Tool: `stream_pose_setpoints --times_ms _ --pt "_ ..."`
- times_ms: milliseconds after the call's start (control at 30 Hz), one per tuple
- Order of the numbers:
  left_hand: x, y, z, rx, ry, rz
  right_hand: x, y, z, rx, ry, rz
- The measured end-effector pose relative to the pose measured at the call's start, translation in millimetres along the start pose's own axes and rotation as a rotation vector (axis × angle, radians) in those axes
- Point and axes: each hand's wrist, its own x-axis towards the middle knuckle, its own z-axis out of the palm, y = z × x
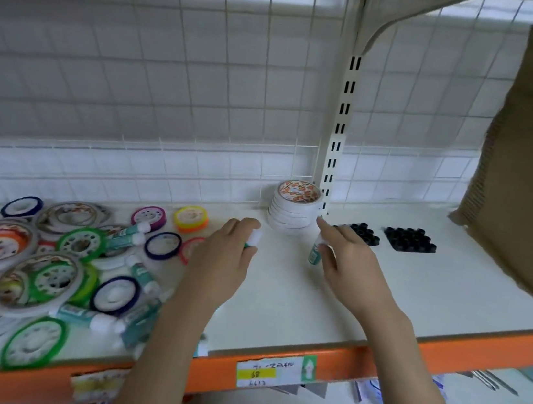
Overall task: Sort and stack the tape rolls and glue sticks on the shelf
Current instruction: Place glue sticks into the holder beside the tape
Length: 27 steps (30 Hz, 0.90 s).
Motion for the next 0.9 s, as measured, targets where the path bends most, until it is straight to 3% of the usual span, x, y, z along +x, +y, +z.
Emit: stream_pose_setpoints --times_ms 600,900 --pt "33 90 82 0.022 0.183 -0.027 48 129 -78 -0.001 -0.053 -0.079" --pt "61 127 110 0.01 0.151 -0.012 72 193 -97 -0.064 -0.084 0.0"
